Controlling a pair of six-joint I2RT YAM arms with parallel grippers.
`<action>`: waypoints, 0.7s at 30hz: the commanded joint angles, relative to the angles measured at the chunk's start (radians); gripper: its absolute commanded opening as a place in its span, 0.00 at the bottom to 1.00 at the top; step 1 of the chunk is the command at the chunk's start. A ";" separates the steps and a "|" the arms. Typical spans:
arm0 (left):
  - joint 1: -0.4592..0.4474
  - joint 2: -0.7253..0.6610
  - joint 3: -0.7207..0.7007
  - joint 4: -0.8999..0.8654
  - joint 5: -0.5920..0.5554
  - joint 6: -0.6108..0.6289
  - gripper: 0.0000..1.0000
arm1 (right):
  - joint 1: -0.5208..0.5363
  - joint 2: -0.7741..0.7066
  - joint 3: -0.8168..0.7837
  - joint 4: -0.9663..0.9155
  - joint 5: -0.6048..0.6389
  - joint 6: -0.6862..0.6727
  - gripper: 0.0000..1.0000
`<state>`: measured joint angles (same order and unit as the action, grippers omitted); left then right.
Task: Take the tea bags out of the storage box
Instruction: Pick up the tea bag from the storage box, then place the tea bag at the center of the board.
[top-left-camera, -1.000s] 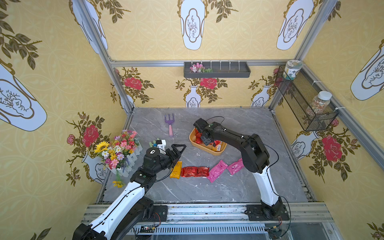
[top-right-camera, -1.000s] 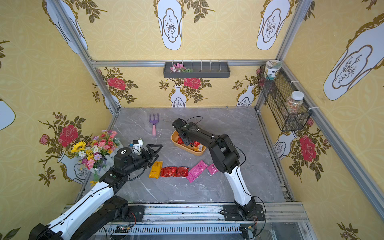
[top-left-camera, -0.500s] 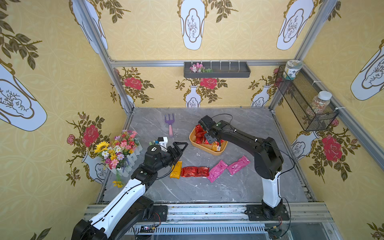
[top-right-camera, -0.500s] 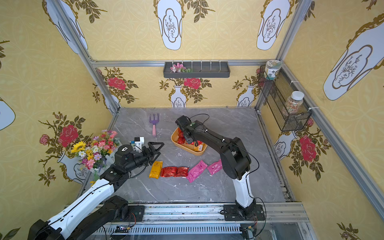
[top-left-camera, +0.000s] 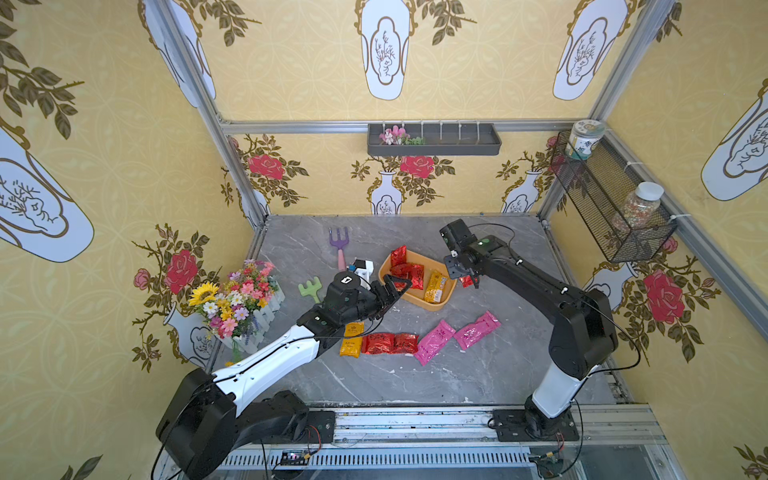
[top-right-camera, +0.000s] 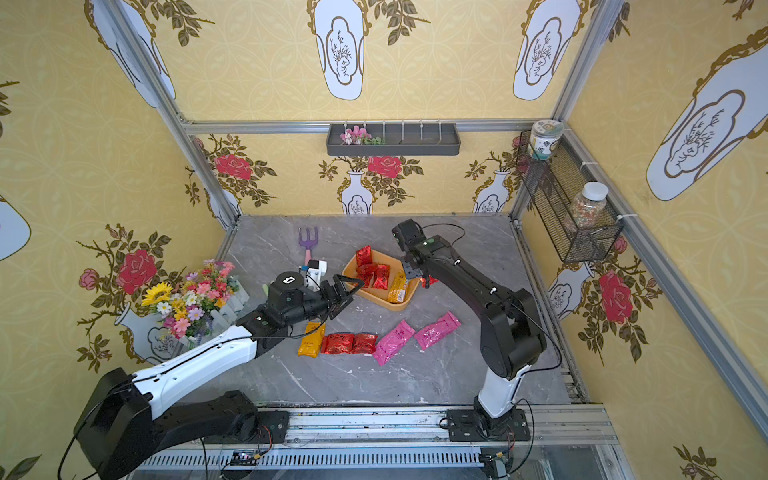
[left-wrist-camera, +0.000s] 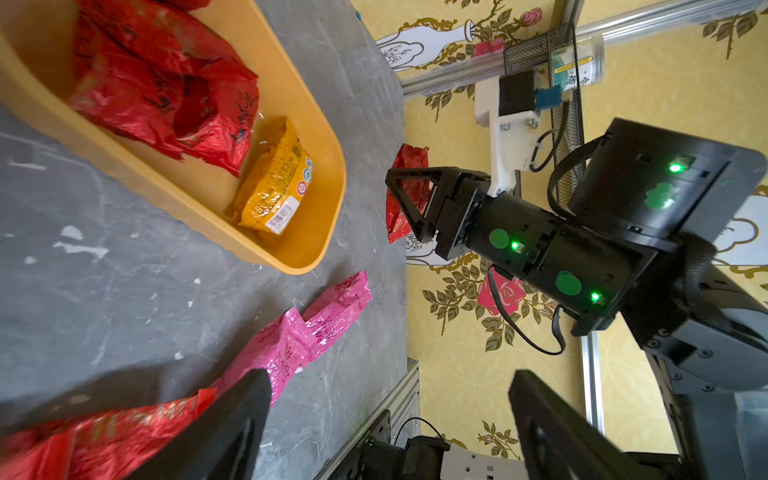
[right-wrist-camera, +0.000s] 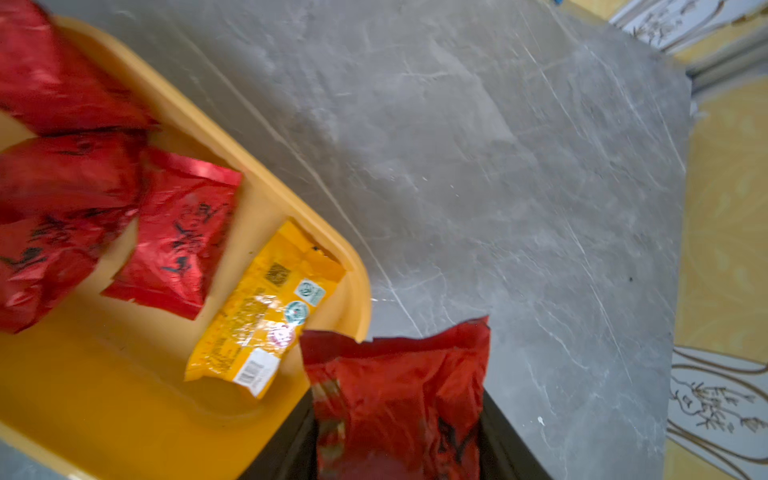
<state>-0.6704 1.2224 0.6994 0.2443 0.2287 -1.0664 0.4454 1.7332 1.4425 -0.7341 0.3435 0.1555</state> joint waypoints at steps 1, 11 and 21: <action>-0.032 0.074 0.040 0.084 0.025 0.007 0.94 | -0.062 -0.022 -0.047 0.028 -0.075 0.037 0.54; -0.119 0.239 0.134 0.170 0.061 -0.012 0.92 | -0.218 0.068 -0.111 0.064 -0.159 0.048 0.53; -0.123 0.178 0.030 0.225 0.036 -0.032 0.93 | -0.275 0.150 -0.160 0.101 -0.189 0.071 0.51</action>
<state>-0.7929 1.4158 0.7525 0.4122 0.2790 -1.0973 0.1719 1.8839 1.3018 -0.6533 0.1730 0.2050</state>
